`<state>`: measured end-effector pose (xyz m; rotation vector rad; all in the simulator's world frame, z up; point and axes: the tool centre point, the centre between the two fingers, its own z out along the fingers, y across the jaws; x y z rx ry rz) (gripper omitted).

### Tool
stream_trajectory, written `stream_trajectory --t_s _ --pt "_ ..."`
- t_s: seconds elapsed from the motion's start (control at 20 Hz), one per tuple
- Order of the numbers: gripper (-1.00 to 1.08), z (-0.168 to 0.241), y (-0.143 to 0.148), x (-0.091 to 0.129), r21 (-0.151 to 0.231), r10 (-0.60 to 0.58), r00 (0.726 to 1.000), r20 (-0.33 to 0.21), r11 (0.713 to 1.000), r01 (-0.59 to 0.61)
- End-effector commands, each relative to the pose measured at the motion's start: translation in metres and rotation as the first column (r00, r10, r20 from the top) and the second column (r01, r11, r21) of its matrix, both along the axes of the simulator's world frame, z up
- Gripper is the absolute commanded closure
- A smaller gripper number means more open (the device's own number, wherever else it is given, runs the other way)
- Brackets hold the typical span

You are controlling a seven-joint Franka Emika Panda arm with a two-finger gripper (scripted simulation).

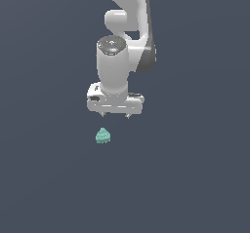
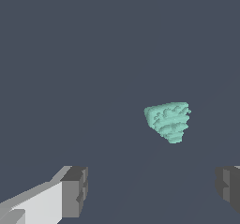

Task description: Pick up the object and move it to a goal position.

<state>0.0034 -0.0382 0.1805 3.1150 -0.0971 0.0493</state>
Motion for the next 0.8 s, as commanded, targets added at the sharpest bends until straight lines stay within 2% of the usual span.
stream_trajectory --t_s 0.0,0.15,0.45,0.75 --pt "-0.92 0.0 0.0 0.0 0.0 0.0 1.0 0.0 1.0 0.0" --pt "-0.92 0.006 0.002 0.003 0.0 0.002 1.0 0.012 1.0 -0.002" --pt "-0.92 0.035 0.013 0.018 -0.003 0.019 0.997 0.071 1.0 -0.019" --pt "-0.92 0.034 0.013 0.018 -0.002 0.014 0.997 0.07 1.0 -0.014"
